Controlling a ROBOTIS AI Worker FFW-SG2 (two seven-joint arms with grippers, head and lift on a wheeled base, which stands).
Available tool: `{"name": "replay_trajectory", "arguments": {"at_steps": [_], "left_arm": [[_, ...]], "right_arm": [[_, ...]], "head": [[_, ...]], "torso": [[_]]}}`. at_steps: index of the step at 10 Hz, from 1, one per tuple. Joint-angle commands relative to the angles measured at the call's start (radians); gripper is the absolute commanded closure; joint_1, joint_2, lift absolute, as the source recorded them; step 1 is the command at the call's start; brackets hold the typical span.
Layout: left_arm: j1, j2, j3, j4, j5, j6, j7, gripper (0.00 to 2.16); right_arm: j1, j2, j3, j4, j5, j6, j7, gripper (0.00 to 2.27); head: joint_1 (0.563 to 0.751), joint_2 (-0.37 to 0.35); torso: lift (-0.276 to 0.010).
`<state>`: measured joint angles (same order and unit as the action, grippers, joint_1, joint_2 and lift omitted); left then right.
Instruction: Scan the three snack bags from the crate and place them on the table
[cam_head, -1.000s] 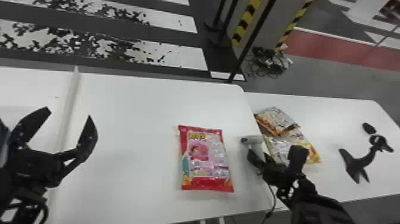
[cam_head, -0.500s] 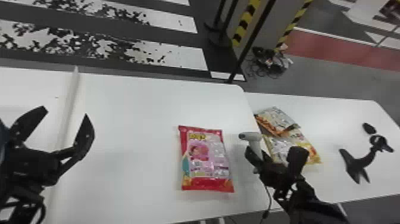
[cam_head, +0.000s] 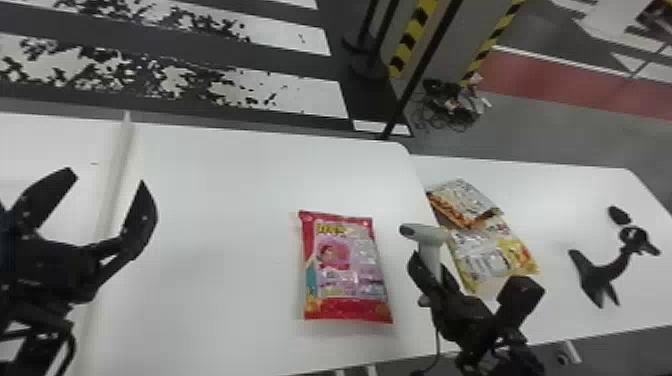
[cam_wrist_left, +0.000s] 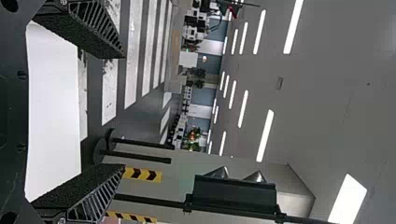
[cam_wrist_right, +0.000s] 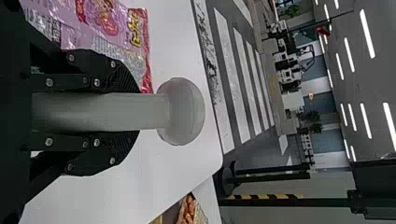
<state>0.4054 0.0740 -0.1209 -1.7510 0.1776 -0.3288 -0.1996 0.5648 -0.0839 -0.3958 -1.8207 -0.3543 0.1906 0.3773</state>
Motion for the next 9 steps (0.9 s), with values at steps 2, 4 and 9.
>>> {"name": "replay_trajectory", "arguments": {"at_steps": [2,4,9], "left_arm": [[0.016,0.006,0.003,-0.048,0.011,0.073,0.020,0.04],[0.035,0.010,0.004,-0.093,0.022,0.110,0.032,0.04],[0.070,0.010,0.018,-0.136,0.022,0.159,0.048,0.04]], "right_arm": [[0.098,0.019,0.083,-0.112,-0.018,0.054,0.000,2.19],[0.135,0.029,0.143,-0.150,-0.020,0.106,0.000,2.19],[0.158,0.032,0.199,-0.132,0.005,0.125,-0.011,2.19]], "head": [[0.695,-0.295],[0.695,-0.246],[0.695,-0.145]], "torso": [[-0.062],[-0.062],[-0.062]]}}
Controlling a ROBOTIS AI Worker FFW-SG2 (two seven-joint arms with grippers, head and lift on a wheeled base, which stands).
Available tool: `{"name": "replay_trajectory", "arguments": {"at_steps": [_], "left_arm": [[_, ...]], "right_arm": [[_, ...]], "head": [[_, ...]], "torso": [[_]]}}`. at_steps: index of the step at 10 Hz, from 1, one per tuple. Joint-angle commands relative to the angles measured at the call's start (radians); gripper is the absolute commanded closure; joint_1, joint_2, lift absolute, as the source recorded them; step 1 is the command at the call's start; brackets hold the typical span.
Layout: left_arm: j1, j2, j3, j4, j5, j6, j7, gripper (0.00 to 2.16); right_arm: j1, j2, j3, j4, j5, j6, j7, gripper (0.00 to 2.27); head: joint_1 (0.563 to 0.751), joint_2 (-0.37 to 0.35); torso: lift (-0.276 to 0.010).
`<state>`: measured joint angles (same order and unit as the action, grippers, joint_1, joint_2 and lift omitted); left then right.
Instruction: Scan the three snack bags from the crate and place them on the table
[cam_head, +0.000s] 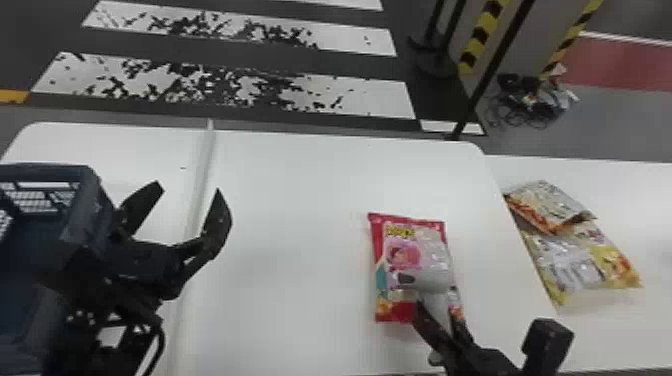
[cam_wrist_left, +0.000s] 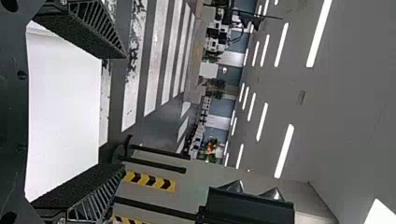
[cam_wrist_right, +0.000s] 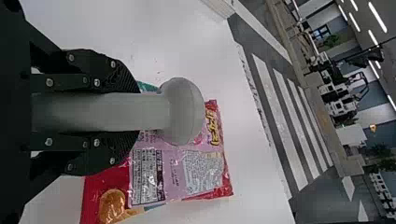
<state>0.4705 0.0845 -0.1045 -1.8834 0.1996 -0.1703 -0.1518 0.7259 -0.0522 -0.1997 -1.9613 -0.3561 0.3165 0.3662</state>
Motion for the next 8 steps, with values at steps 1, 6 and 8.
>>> {"name": "replay_trajectory", "arguments": {"at_steps": [1,6,8], "left_arm": [[0.014,0.000,0.000,-0.009,0.000,0.001,0.000,0.04],[0.042,0.000,0.031,-0.019,0.012,0.004,-0.009,0.04],[0.046,0.000,0.037,-0.020,0.014,0.001,-0.012,0.04]], "right_arm": [[-0.019,0.000,0.013,0.027,0.016,-0.004,-0.006,2.19],[-0.065,-0.002,0.052,0.124,0.028,-0.004,-0.004,2.19],[-0.043,-0.002,0.032,0.076,0.003,0.002,0.005,2.19]], "head": [[0.695,-0.141],[0.695,-0.099],[0.695,-0.086]], "torso": [[-0.062],[-0.062],[-0.062]]}}
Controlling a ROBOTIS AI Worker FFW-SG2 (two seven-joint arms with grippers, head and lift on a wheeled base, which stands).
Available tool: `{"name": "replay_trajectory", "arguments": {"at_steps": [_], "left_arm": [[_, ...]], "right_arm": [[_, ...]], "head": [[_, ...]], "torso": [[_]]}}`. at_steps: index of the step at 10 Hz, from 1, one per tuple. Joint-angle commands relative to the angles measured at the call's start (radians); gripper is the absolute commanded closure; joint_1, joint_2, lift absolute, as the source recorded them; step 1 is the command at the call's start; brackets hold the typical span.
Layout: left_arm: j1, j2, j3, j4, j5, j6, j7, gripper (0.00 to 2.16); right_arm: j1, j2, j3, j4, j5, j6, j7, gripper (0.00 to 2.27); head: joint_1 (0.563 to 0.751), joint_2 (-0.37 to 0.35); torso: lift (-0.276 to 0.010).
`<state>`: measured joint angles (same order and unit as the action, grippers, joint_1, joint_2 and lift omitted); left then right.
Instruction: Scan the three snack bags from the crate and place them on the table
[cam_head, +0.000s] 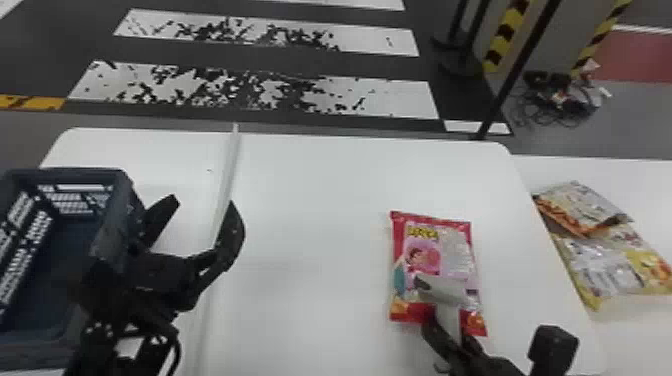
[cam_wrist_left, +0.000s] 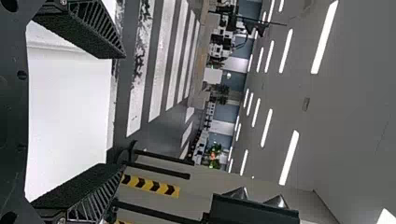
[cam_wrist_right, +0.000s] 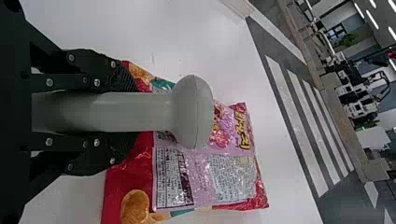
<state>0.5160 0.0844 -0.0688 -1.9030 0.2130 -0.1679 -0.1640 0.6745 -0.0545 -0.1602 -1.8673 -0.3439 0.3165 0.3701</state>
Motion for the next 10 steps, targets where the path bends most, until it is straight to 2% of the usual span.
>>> {"name": "replay_trajectory", "arguments": {"at_steps": [1,3,6,8,10], "left_arm": [[0.004,0.000,0.004,-0.004,0.000,-0.002,0.000,0.04],[0.006,-0.002,0.003,-0.002,0.000,0.002,-0.002,0.04],[0.001,-0.005,0.004,-0.007,0.000,0.014,-0.003,0.04],[0.001,-0.009,0.004,-0.007,-0.007,0.023,-0.002,0.04],[-0.004,-0.014,0.003,-0.001,-0.017,0.038,0.001,0.04]], "right_arm": [[0.020,0.001,-0.033,-0.062,-0.026,0.002,0.007,2.19],[0.005,-0.001,-0.124,-0.087,-0.086,0.008,0.018,2.19],[-0.138,-0.022,-0.249,-0.018,-0.075,0.076,0.039,2.19],[-0.222,-0.070,-0.274,0.071,-0.047,0.072,0.041,2.19],[-0.311,-0.114,-0.279,0.200,-0.013,0.036,0.062,2.19]], "head": [[0.695,-0.086],[0.695,-0.113],[0.695,-0.198],[0.695,-0.260],[0.695,-0.290]], "torso": [[-0.062],[-0.062],[-0.062],[-0.062],[-0.062]]}}
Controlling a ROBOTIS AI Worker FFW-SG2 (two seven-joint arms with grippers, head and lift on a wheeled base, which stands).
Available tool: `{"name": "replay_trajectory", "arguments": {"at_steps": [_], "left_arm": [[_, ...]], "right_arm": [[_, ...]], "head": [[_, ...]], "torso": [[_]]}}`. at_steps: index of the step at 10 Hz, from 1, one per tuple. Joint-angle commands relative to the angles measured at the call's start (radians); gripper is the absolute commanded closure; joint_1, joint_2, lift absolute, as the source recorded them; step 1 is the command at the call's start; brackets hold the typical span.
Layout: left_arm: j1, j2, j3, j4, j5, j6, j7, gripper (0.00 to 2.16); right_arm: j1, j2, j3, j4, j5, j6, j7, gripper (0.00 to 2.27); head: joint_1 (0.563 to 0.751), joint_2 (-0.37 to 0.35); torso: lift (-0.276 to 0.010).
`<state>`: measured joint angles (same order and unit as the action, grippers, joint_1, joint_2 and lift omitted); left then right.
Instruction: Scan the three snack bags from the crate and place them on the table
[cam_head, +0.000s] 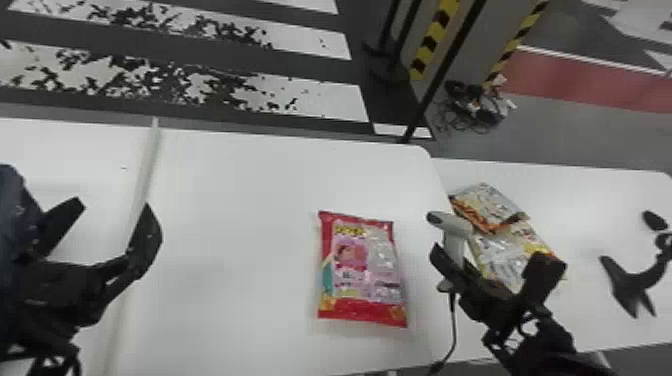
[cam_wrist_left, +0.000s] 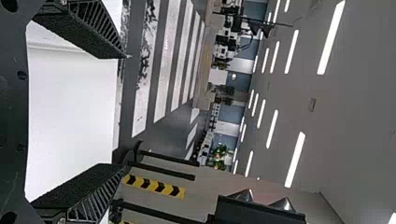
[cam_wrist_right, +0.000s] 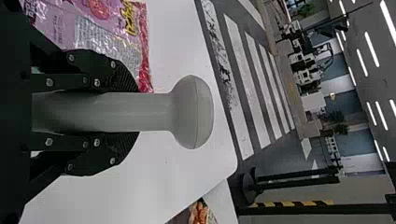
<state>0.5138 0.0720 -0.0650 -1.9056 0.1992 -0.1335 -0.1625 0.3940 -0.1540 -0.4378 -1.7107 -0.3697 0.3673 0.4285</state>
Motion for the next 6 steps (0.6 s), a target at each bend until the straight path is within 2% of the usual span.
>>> {"name": "replay_trajectory", "arguments": {"at_steps": [1,4,6], "left_arm": [[-0.005,-0.003,-0.006,0.005,-0.009,0.007,0.001,0.04],[-0.011,-0.009,-0.018,0.005,-0.029,0.038,0.003,0.04],[-0.020,-0.008,-0.032,0.010,-0.032,0.044,0.003,0.04]], "right_arm": [[-0.070,-0.028,-0.001,0.097,0.043,-0.027,0.010,2.19],[-0.168,-0.067,0.004,0.247,0.109,-0.040,0.012,2.19],[-0.193,-0.090,0.007,0.309,0.144,-0.040,0.012,2.19]], "head": [[0.695,-0.306],[0.695,-0.341],[0.695,-0.350]], "torso": [[-0.062],[-0.062],[-0.062]]}}
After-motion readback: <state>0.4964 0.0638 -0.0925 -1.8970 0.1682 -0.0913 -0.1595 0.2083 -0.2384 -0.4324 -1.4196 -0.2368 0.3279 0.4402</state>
